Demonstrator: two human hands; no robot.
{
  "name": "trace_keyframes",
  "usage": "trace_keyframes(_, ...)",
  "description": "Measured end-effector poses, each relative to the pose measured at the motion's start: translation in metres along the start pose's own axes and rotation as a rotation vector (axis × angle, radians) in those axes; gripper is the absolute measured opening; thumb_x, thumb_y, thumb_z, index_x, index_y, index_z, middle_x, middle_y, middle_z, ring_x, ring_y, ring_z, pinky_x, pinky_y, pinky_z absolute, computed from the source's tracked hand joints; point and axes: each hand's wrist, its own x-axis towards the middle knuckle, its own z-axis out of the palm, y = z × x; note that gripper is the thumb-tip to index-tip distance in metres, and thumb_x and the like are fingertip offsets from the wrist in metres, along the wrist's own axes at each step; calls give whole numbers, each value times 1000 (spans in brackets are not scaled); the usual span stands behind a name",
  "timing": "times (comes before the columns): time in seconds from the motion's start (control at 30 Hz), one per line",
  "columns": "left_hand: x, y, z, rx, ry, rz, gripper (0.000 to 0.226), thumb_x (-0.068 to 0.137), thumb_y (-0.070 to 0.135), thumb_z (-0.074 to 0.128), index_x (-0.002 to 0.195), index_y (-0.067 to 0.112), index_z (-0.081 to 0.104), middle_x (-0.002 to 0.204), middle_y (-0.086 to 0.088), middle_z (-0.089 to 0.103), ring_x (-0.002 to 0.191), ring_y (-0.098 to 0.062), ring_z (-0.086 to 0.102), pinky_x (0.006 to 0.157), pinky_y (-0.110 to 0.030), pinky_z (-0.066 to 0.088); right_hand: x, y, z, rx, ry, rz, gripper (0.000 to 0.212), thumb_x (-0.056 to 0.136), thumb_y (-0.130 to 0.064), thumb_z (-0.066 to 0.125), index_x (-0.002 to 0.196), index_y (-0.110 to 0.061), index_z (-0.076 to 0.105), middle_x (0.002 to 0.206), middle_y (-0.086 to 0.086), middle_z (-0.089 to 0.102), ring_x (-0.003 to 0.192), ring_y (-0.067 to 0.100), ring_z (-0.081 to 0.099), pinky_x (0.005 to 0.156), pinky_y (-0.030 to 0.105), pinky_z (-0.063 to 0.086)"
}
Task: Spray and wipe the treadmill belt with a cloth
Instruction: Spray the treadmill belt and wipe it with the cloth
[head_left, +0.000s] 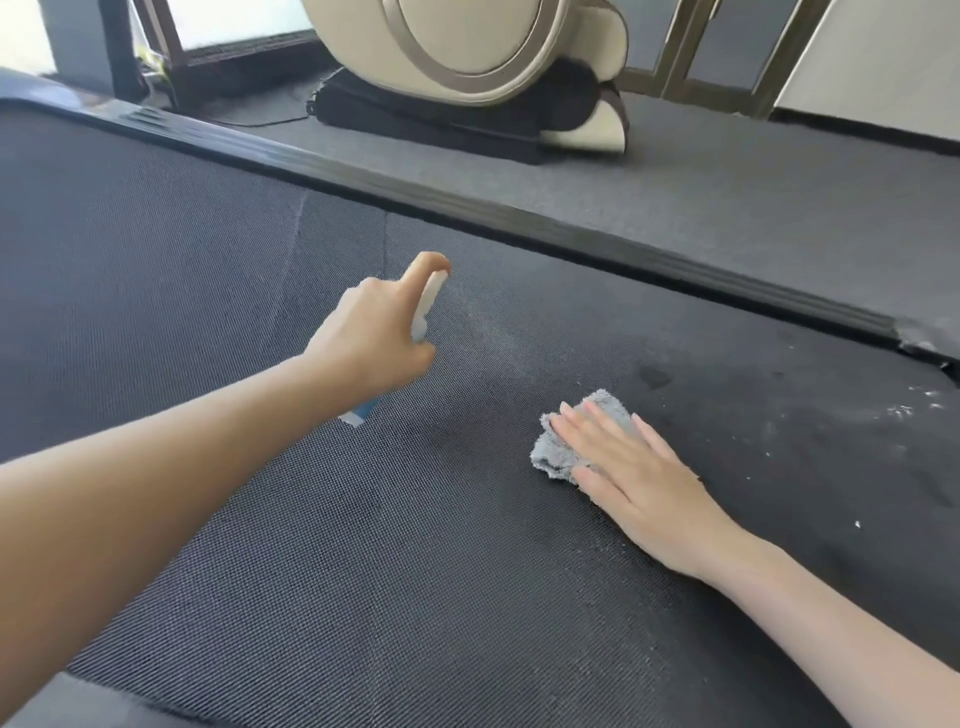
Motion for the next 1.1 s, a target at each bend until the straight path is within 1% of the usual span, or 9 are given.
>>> trace_keyframes(0.13, -8, -6, 2, -8, 23, 10, 62, 72, 16, 58, 126, 33, 33, 64, 4, 47, 68, -32, 52, 64, -37, 46, 0, 2, 3, 20, 8, 2, 60, 86, -58, 4, 145, -47, 10, 152, -32, -1, 137, -15, -14, 109, 14, -19)
trace_keyframes(0.33, -4, -5, -7, 71, 71, -46, 61, 75, 11, 56, 129, 27, 32, 65, 6, 37, 70, -32, 47, 62, -36, 42, 0, 0, 2, 17, 13, 3, 54, 87, -58, 5, 141, -55, 7, 149, -35, -2, 137, -15, -14, 110, 14, -19)
trace_keyframes(0.47, -6, -4, -6, 53, 109, -43, 60, 76, 10, 55, 129, 28, 36, 63, 10, 36, 71, -32, 48, 64, -37, 43, 0, 0, 2, 13, 13, 5, 57, 87, -58, 5, 143, -51, 9, 150, -34, 0, 137, -15, -13, 112, 17, -16)
trace_keyframes(0.63, -3, -9, -17, -4, 98, -61, 61, 72, 14, 56, 126, 31, 32, 68, -3, 48, 71, -36, 52, 63, -39, 46, 0, 1, 1, 32, 1, -5, 54, 87, -58, 7, 140, -53, 7, 150, -34, -2, 138, -14, -13, 118, 29, -8)
trace_keyframes(0.7, -5, -12, -24, -41, 74, -50, 63, 71, 14, 56, 127, 31, 33, 66, -5, 50, 70, -37, 53, 64, -40, 48, 1, -9, 1, 41, 3, -60, 52, 89, -58, 12, 141, -52, 8, 151, -31, 1, 139, -11, -11, 118, 31, -4)
trace_keyframes(0.77, -11, -12, -30, -73, 74, -29, 66, 72, 12, 59, 131, 29, 35, 64, -5, 52, 68, -35, 53, 64, -37, 46, 5, -30, 5, 52, -8, -216, 53, 94, -56, 17, 145, -43, 13, 154, -24, 7, 142, -5, -8, 118, 31, -4)
trace_keyframes(0.87, -23, -11, -36, -82, 68, 25, 68, 72, 10, 60, 134, 26, 37, 63, -6, 55, 63, -30, 52, 59, -33, 40, 27, -62, 12, 48, -71, -378, 53, 98, -47, 22, 149, -36, 13, 157, -18, 6, 143, -3, -9, 117, 26, -11)
trace_keyframes(0.97, -31, -12, -37, -90, 43, 37, 70, 72, 8, 60, 135, 26, 37, 63, -4, 56, 60, -25, 51, 54, -30, 38, 76, -68, 10, -9, -27, -329, 54, 97, -48, 19, 149, -38, 8, 158, -19, 3, 143, -3, -9, 118, 30, -8)
trace_keyframes(1.1, -35, -13, -33, -79, 11, 39, 70, 72, 6, 61, 136, 25, 38, 60, 6, 52, 55, -7, 47, 49, -21, 31, 153, -38, 3, -18, 5, -119, 53, 100, -47, 20, 150, -35, 7, 159, -15, 4, 145, 3, -5, 119, 38, -3)
